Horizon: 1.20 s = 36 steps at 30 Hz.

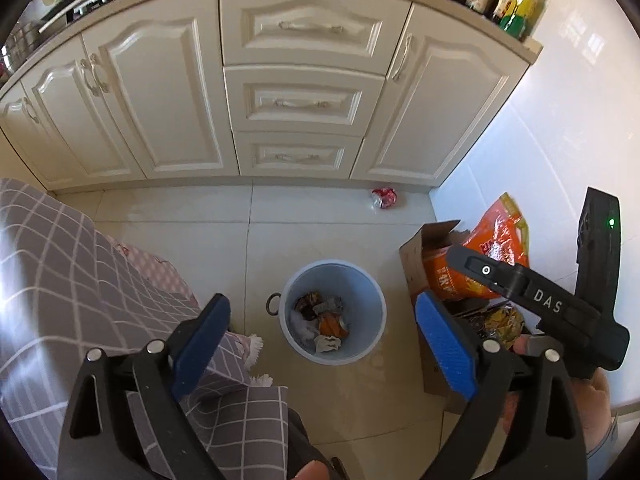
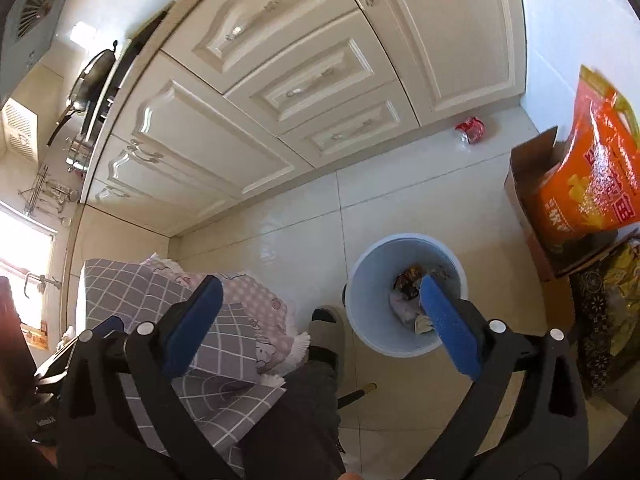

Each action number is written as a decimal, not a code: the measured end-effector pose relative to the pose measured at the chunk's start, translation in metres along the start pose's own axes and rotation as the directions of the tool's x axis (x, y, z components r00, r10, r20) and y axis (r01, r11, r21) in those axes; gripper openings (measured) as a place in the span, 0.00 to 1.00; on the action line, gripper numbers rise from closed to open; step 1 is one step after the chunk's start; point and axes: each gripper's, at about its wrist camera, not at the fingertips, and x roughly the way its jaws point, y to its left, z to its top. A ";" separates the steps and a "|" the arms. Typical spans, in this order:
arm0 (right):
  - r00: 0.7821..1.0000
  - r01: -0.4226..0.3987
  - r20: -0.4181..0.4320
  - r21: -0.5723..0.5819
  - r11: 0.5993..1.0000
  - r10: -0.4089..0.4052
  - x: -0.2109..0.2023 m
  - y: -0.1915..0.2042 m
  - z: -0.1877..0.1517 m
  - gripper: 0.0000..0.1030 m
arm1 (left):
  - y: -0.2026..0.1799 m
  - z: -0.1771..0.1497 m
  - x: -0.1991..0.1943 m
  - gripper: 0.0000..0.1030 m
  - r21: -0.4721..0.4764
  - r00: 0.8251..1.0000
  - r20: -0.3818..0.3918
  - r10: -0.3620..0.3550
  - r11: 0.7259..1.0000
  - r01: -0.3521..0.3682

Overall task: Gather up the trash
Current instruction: 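Return both tools from the bin to the table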

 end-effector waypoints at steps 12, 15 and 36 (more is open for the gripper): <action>0.993 -0.056 0.093 -0.157 0.986 0.071 -0.060 0.089 -0.007 0.94 | 0.021 -0.014 -0.100 0.89 -0.008 0.981 0.193 -0.008 1.000 0.009; 0.989 -0.079 0.105 -0.204 0.976 0.102 -0.071 0.117 -0.013 0.94 | 0.033 -0.019 -0.125 0.89 -0.018 0.972 0.236 -0.001 1.000 0.006; 0.959 -0.263 -0.045 -0.519 0.813 0.281 -0.072 0.299 -0.093 0.94 | 0.161 -0.098 -0.249 0.90 -0.212 0.890 0.411 0.195 0.971 -0.114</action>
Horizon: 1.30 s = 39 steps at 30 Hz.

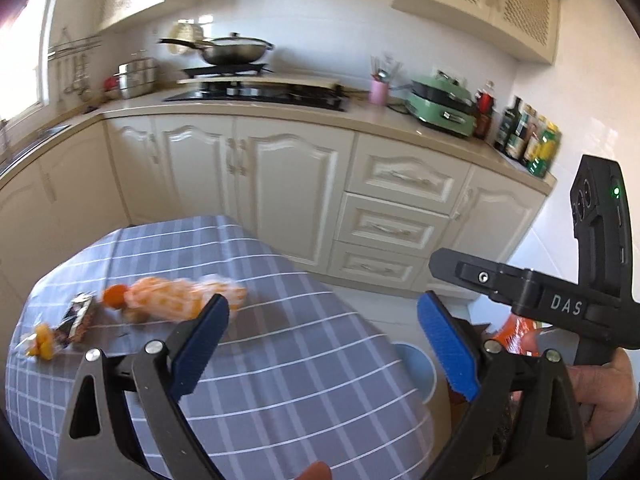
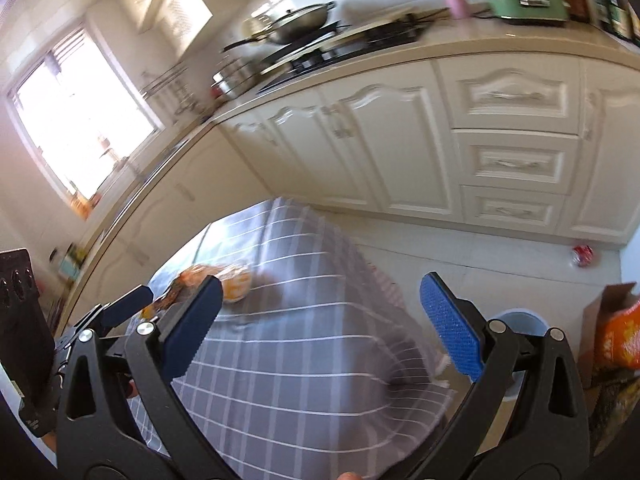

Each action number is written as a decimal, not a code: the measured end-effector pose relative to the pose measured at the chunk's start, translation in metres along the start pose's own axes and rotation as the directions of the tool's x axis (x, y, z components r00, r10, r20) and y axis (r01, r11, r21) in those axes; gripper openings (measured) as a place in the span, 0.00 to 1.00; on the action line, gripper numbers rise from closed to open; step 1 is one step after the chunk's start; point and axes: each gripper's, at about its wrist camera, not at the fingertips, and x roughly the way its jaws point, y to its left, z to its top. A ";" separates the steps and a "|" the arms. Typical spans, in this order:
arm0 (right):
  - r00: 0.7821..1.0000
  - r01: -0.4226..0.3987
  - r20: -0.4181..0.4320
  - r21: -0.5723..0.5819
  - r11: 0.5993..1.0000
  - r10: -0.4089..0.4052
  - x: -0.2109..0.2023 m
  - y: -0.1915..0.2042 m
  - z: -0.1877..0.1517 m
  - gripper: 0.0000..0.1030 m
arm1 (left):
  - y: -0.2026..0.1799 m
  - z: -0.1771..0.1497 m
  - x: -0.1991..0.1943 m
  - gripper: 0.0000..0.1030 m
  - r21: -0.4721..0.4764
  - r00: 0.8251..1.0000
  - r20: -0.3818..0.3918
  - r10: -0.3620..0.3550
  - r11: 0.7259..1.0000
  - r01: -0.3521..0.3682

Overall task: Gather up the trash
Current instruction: 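Return both tools from the bin to the table, then grasp the yellow candy bag with the left tool while the right tool grasps the orange flower stem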

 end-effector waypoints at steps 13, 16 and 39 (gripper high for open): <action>0.987 -0.100 -0.139 -0.174 0.980 0.076 0.072 0.104 -0.021 0.94 | 0.140 -0.043 -0.059 0.90 -0.147 0.970 0.035 0.242 0.961 -0.235; 0.980 -0.122 -0.180 -0.208 0.971 0.084 0.090 0.126 -0.031 0.94 | 0.178 -0.057 -0.067 0.90 -0.182 0.955 0.016 0.297 0.940 -0.289; 0.936 -0.088 -0.348 -0.354 0.931 -0.043 0.229 0.214 -0.077 0.67 | 0.308 -0.084 0.012 0.90 0.189 0.901 -0.107 0.420 0.899 -0.396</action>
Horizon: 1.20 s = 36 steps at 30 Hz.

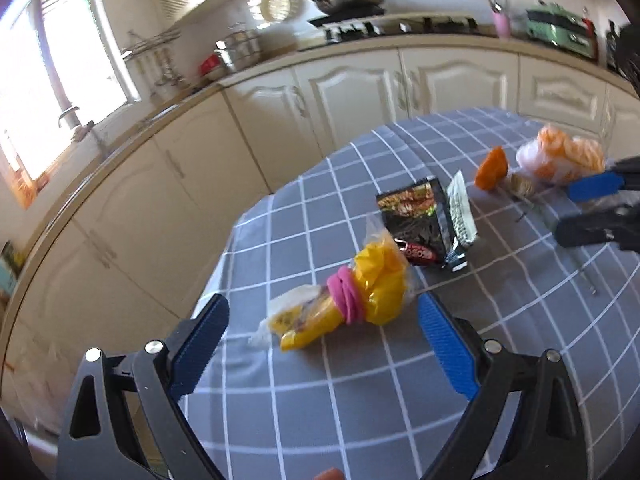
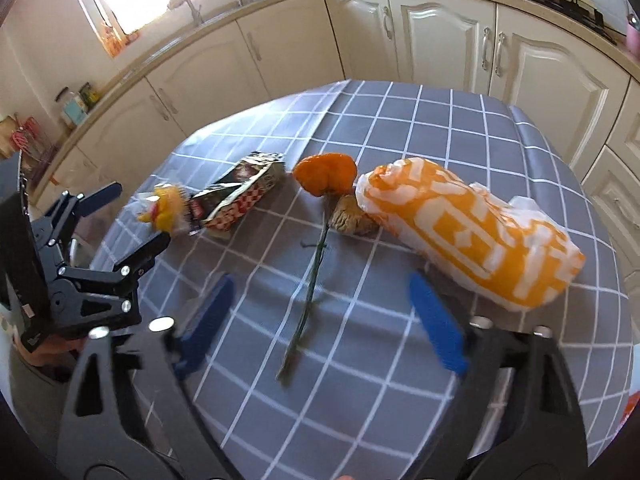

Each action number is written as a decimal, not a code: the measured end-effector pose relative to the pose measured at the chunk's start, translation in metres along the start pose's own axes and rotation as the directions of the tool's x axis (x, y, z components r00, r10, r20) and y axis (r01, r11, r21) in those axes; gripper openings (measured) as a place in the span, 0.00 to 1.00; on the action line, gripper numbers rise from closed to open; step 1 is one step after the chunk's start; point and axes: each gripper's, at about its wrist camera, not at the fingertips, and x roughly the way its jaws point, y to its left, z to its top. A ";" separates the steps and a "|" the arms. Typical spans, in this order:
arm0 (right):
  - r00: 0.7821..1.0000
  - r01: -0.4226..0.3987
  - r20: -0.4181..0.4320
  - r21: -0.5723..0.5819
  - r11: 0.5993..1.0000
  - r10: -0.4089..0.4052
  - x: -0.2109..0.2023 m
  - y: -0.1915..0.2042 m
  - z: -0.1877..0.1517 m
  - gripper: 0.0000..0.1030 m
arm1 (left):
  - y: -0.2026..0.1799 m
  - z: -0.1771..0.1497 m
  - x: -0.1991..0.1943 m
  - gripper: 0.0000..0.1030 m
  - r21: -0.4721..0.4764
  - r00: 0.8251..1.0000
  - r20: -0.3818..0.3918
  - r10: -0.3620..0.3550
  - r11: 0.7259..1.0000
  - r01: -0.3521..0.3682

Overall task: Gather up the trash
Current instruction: 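Grasp the yellow candy bag with the left tool while the right tool grasps the orange flower stem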

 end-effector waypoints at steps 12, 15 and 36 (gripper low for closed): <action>1.000 -0.019 0.010 -0.048 0.999 0.019 0.005 0.011 -0.004 0.04 | -0.006 -0.002 0.004 0.55 -0.051 0.990 -0.037 -0.139 0.989 0.137; 0.997 -0.071 0.016 -0.028 0.997 0.072 -0.007 0.008 -0.011 0.04 | -0.001 -0.008 -0.004 0.54 -0.122 0.988 -0.029 -0.149 0.982 0.144; 0.960 -0.205 0.210 0.087 0.975 0.183 -0.131 -0.054 -0.066 0.04 | -0.058 -0.002 -0.114 0.53 -0.301 0.960 0.145 -0.240 0.914 0.274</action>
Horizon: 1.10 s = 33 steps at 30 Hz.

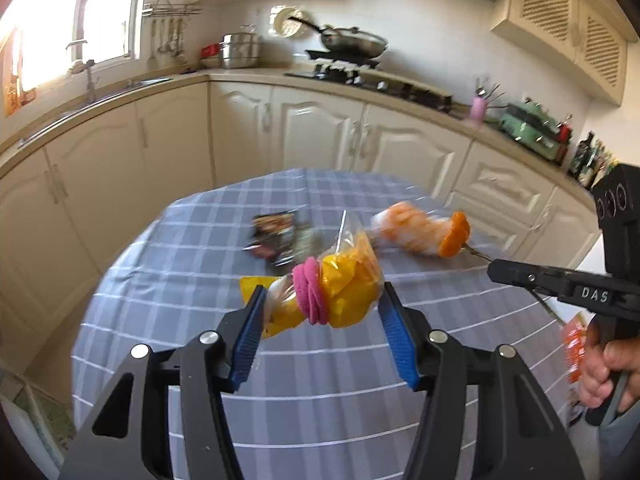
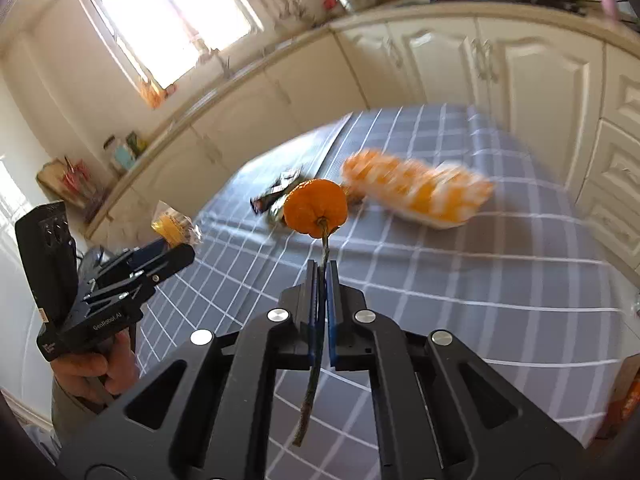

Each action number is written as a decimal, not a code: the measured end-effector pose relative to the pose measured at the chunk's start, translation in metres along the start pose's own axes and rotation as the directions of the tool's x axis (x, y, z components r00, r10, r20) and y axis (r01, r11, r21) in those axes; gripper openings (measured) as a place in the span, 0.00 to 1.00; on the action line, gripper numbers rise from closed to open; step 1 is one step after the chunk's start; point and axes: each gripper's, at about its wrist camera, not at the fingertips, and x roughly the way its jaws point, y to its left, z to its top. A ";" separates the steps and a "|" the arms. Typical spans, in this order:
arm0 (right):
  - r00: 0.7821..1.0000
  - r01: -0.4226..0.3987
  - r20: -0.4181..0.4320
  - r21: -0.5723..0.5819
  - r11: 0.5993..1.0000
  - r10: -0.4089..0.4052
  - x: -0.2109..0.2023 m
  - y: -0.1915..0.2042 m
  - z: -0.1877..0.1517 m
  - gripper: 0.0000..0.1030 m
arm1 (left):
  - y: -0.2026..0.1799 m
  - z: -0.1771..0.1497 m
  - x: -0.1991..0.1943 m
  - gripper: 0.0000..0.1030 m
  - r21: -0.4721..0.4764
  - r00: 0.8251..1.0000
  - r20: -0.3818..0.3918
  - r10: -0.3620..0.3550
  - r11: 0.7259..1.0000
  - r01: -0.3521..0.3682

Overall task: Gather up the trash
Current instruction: 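Grasp the yellow candy bag with the left tool while the right tool grasps the orange flower stem, then carry candy bag and orange flower to the blue bin and release both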

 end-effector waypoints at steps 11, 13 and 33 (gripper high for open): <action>0.958 0.184 0.197 0.131 0.974 -0.208 -0.130 -0.097 -0.007 0.04 | -0.165 0.034 0.028 0.53 0.122 0.983 -0.016 -0.183 0.975 0.183; 0.940 0.219 0.223 0.181 0.959 -0.257 -0.155 -0.124 -0.014 0.04 | -0.197 0.037 0.037 0.53 0.149 0.975 -0.035 -0.218 0.964 0.221; 0.891 0.369 0.019 0.551 0.749 -0.453 -0.199 -0.367 -0.119 0.04 | -0.483 -0.050 0.233 0.54 0.382 0.826 -0.510 -0.240 0.797 0.468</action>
